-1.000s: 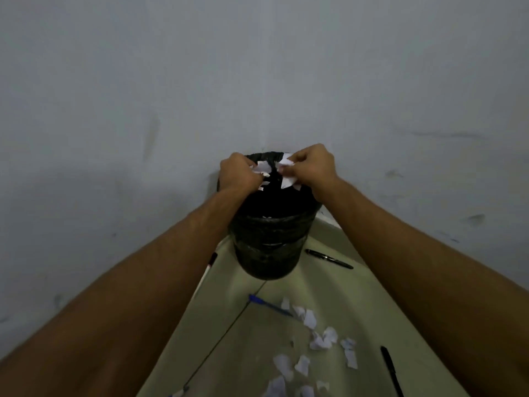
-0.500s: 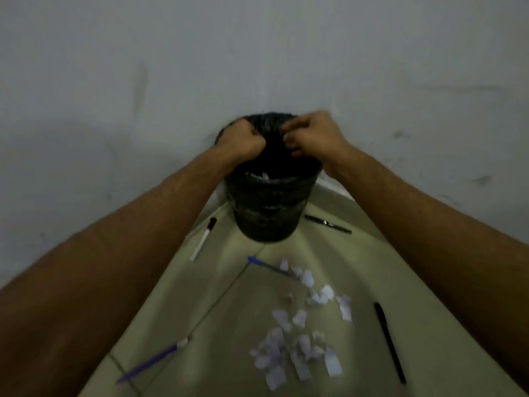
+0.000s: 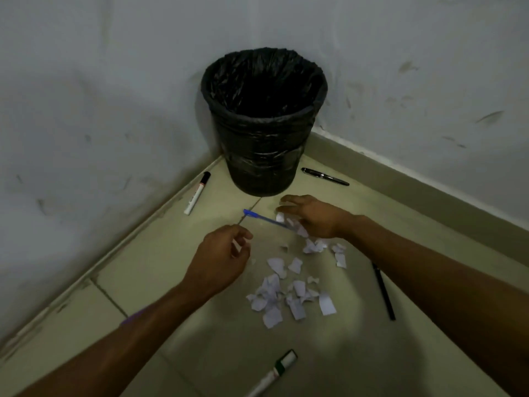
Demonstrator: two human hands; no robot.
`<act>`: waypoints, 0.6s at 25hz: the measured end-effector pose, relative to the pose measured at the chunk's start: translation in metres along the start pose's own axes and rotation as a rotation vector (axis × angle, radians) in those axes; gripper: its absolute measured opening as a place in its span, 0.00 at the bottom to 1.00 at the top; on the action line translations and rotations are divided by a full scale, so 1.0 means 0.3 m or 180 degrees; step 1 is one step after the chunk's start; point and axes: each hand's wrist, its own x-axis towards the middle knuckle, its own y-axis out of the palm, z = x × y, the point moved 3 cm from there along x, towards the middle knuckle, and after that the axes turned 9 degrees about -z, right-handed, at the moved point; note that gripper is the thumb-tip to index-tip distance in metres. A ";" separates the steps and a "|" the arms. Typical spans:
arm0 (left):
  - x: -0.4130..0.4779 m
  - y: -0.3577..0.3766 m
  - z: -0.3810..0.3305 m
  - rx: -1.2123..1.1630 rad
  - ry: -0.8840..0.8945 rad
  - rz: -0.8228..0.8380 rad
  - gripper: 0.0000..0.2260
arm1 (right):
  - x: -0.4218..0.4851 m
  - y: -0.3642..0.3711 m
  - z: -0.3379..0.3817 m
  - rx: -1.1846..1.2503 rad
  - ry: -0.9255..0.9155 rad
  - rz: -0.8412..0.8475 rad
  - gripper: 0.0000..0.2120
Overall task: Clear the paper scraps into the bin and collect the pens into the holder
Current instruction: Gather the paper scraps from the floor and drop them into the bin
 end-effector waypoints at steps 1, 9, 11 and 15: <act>-0.017 0.011 0.017 0.0016 -0.0025 0.0017 0.08 | 0.022 0.028 -0.004 -0.0091 -0.0034 0.0138 0.29; -0.100 0.046 0.083 0.0177 -0.0222 0.0147 0.09 | -0.179 0.064 -0.050 -0.0168 -0.0162 0.0207 0.23; -0.117 0.072 0.090 0.0441 -0.0158 0.0393 0.16 | -0.253 0.081 -0.001 0.0041 -0.0237 0.0225 0.22; -0.096 0.110 0.123 0.0840 0.0041 0.0783 0.31 | -0.347 0.036 -0.038 0.0275 0.0849 -0.0412 0.29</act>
